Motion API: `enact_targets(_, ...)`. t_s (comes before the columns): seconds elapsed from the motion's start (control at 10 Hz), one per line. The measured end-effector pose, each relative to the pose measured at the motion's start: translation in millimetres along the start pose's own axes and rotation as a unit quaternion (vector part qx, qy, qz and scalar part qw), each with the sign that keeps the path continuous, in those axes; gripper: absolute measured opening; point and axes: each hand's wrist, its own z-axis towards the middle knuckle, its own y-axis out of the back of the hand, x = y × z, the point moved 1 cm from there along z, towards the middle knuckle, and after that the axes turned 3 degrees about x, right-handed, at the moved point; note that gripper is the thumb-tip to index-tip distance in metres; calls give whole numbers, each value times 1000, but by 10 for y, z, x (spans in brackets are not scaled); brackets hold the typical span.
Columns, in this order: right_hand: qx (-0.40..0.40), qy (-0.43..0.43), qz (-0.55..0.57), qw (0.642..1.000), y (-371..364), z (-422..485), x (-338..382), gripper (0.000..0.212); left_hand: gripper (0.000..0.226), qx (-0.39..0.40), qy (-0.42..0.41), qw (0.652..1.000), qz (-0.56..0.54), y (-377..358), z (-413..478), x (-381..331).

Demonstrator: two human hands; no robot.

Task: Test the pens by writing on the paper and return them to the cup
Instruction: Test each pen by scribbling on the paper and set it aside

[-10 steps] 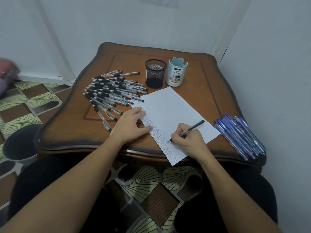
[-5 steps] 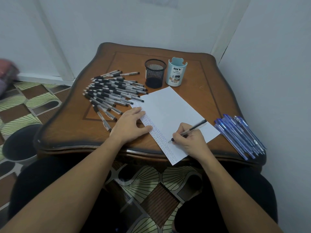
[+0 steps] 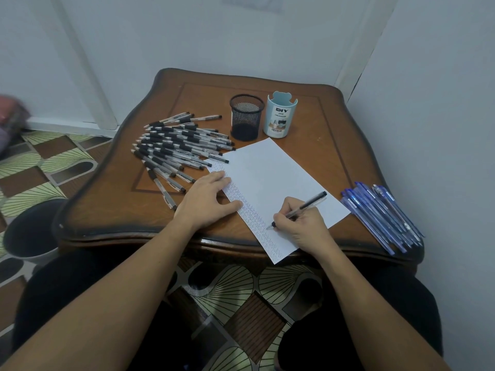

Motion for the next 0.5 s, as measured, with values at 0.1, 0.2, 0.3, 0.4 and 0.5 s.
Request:
enact_targets(0.1,-11,6,-3,1000,2,4,3,33,74,-3,0,1000,-3,-5,-1,7)
enact_targets(0.2,-9,5,-2,1000,-7,2,16,35,74,-3,1,1000,-5,-3,-2,8)
enact_targets(0.3,-6,4,-1,1000,-1,-5,18,33,74,-4,1,1000,-5,-4,1,7)
enact_targets(0.4,-7,2,2,1000,-1,-11,22,33,74,-4,3,1000,-6,-8,3,14)
enact_targets(0.5,-12,3,2,1000,5,-8,25,29,75,-3,3,1000,-6,-8,3,20)
